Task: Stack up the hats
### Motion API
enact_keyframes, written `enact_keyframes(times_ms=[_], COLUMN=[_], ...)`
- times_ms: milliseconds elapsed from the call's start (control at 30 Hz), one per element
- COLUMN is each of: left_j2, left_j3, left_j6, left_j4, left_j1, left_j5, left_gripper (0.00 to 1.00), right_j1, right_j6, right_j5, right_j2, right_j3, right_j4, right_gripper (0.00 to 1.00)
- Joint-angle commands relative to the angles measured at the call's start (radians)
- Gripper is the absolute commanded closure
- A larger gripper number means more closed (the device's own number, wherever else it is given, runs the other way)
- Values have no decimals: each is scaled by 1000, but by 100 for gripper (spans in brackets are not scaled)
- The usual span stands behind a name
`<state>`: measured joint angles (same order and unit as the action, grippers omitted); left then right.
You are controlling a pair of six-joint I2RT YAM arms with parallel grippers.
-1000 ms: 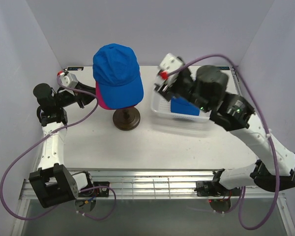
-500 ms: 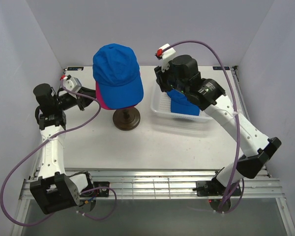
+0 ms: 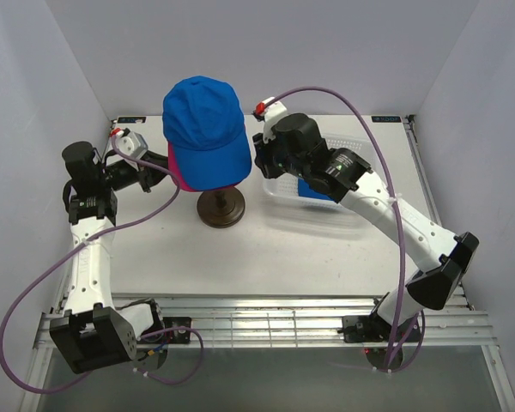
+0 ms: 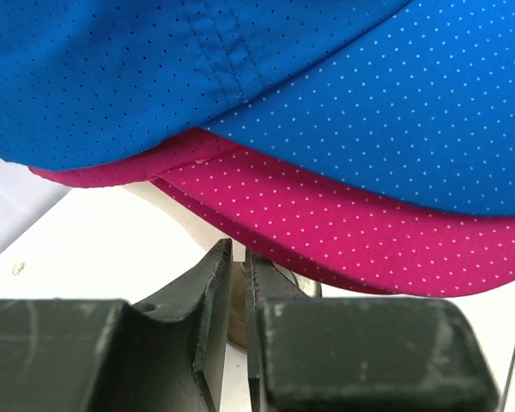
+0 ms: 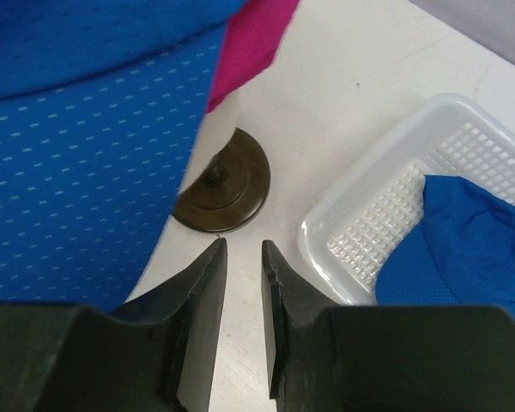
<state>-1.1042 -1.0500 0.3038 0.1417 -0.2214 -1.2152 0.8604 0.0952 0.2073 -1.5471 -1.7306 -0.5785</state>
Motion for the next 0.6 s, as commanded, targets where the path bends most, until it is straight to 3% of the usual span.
enact_keyframes(times_ms=[0, 567], left_j2=[14, 21], left_j3=[-41, -61], left_j6=[24, 55], left_j4=[48, 99], left_j1=[11, 45], left_j5=[-15, -4], left_gripper=[77, 78], right_j1=[31, 111], right_j6=[38, 66], right_j5=[14, 49], right_j2=[33, 33], right_j3=[5, -10], right_j4=[48, 68], right_gripper=[71, 74])
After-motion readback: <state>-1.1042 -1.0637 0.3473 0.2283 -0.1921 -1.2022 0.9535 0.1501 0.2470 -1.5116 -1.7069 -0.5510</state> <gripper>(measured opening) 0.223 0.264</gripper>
